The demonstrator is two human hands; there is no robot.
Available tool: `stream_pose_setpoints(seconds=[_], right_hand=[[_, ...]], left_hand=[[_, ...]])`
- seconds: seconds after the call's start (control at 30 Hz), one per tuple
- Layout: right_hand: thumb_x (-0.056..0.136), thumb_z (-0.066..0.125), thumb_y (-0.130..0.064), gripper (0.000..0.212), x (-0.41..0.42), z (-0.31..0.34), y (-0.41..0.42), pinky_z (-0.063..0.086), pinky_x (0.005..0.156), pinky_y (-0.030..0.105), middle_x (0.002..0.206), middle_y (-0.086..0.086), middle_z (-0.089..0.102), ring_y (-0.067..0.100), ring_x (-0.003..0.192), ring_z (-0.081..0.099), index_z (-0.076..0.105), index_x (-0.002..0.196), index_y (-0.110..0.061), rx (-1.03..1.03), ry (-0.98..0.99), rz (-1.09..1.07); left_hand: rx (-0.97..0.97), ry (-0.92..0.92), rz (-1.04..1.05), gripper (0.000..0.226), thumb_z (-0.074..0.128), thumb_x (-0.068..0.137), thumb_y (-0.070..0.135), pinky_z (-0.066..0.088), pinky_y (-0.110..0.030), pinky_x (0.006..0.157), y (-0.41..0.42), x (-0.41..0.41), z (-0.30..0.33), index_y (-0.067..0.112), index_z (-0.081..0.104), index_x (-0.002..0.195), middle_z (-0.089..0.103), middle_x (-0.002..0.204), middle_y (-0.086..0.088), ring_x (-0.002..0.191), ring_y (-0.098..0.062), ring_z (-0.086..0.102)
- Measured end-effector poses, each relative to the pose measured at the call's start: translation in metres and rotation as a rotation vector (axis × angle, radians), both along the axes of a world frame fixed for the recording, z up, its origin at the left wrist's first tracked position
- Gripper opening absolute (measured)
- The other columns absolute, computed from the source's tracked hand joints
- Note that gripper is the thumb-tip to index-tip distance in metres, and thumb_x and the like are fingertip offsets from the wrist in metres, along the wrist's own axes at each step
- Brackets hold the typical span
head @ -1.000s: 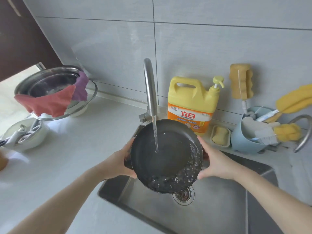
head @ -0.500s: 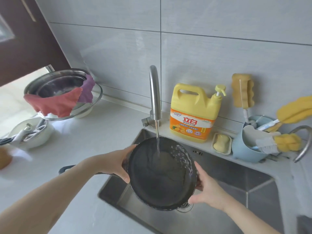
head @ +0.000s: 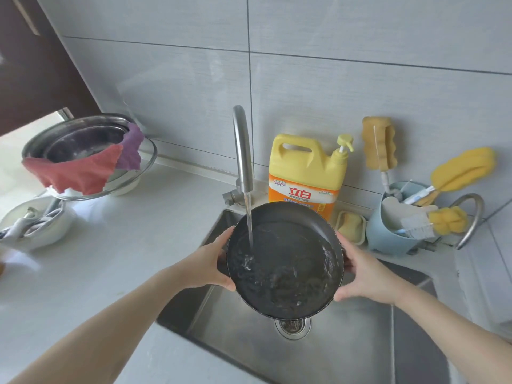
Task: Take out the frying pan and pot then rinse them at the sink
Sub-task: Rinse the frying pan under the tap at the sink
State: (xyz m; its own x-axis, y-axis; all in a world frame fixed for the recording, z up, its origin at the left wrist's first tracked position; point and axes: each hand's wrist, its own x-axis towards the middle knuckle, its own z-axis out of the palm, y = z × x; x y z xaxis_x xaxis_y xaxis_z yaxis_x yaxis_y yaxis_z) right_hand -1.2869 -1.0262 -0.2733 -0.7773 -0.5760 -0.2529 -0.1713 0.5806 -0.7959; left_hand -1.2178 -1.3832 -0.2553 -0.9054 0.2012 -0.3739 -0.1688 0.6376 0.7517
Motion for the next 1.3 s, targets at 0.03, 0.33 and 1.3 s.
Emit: stream_pose_setpoints(seconds=[0.03, 0.33, 1.3], right_hand=[[0.048, 0.093, -0.023, 0.139, 0.000, 0.003, 0.004, 0.036, 0.114, 0.041, 0.144, -0.020, 0.047, 0.003, 0.131, 0.046, 0.003, 0.149, -0.053, 0.003, 0.009, -0.014], [0.059, 0.093, -0.026, 0.139, 0.006, 0.018, 0.028, 0.034, 0.103, 0.016, 0.149, -0.020, 0.034, 0.003, 0.132, 0.041, -0.013, 0.146, -0.056, 0.050, 0.213, -0.184], [0.093, 0.057, -0.044, 0.069, 0.034, 0.139, 0.075, 0.027, 0.110, 0.011, 0.143, -0.020, 0.037, 0.032, 0.101, 0.046, 0.022, 0.146, -0.016, -0.176, 1.491, -0.316]], left_hand=[[-0.019, 0.014, 0.008, 0.125, 0.087, 0.067, 0.020, 0.046, -0.012, 0.085, 0.002, -0.001, -0.001, 0.052, -0.003, 0.147, 0.070, 0.101, 0.021, 0.093, 0.001, 0.066], [-0.259, 0.313, 0.133, 0.129, 0.089, 0.061, 0.041, 0.052, -0.034, 0.080, 0.032, -0.011, 0.004, 0.058, -0.010, 0.143, 0.061, 0.095, 0.012, 0.087, -0.016, 0.060], [-0.445, 1.618, 0.154, 0.114, 0.076, 0.076, 0.041, 0.052, -0.035, 0.048, 0.080, -0.013, 0.108, 0.021, -0.003, 0.155, 0.068, 0.070, -0.018, 0.055, -0.030, 0.067]])
